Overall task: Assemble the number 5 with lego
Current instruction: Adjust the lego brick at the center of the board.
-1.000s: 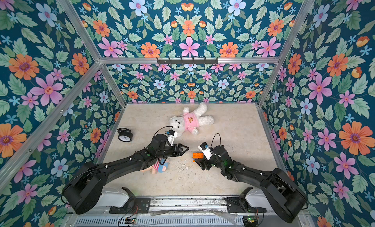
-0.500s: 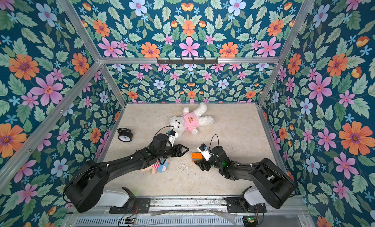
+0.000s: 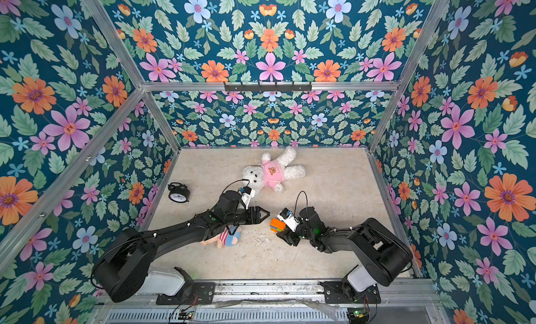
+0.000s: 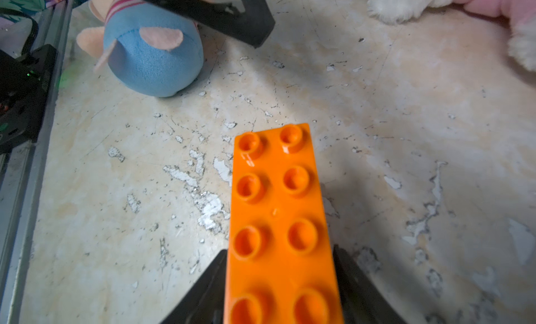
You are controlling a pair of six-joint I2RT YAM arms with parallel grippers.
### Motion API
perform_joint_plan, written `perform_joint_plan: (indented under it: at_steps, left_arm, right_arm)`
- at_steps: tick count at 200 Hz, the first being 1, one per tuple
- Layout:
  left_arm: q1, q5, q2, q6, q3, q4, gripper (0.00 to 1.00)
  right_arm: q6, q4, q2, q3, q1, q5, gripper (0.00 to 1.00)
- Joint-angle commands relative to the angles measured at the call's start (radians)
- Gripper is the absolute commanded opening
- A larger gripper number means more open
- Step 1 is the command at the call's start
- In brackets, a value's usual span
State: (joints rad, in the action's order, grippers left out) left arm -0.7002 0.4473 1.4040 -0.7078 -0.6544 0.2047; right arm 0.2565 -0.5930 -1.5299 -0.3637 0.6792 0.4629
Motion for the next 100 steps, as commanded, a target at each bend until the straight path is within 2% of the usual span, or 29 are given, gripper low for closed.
perform_joint_plan:
  at_steps: [1,47,73,100]
  left_arm:
    - [0.000,0.001,-0.002,0.009,-0.006,-0.007,0.68]
    - [0.000,-0.005,-0.003,0.009,-0.008,-0.017,0.68]
    - [0.001,-0.008,-0.005,0.008,-0.007,-0.021,0.68]
    - [0.000,-0.010,-0.006,0.004,-0.009,-0.018,0.67]
  right_arm:
    - [0.030,-0.009,-0.017,-0.006,0.002,-0.008,0.55]
    - [0.025,-0.026,-0.051,-0.023,0.002,-0.023,0.47]
    - [0.007,-0.065,-0.025,0.004,0.000,-0.023,0.47]
    - [-0.028,-0.073,-0.019,0.015,0.001,-0.001,0.39]
